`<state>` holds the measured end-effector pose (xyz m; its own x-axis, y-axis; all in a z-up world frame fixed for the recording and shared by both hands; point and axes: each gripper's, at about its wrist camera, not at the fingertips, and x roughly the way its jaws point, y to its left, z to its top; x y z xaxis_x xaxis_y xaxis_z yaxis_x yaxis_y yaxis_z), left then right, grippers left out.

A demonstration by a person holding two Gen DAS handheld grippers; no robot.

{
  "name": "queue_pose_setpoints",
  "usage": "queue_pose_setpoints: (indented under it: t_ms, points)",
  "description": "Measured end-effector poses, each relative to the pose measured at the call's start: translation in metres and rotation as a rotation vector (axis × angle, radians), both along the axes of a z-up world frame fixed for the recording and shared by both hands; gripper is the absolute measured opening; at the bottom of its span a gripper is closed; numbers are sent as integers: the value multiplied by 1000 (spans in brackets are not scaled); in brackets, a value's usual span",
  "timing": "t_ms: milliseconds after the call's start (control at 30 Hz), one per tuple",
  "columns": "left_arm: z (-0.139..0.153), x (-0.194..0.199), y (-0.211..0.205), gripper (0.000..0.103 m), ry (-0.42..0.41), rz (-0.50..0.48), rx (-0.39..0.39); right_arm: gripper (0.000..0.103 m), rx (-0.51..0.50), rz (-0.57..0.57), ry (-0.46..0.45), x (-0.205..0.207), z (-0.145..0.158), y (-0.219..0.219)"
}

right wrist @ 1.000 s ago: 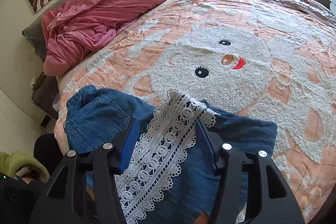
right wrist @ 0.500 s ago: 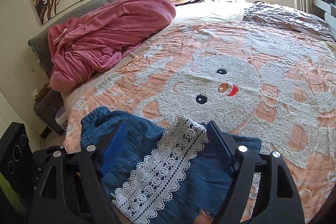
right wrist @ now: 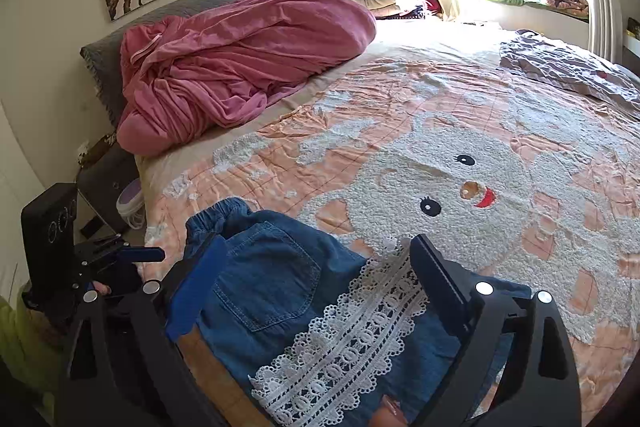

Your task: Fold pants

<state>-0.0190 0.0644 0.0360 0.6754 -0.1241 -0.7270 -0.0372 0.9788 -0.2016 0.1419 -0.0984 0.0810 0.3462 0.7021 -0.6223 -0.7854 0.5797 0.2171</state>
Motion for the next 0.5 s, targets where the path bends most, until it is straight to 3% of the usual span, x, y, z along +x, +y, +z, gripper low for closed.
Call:
queue_pose_setpoints:
  t_ms: [500]
  points:
    - [-34,3,50,93,63,152,-146,94,-102,41,48,5,-39,47]
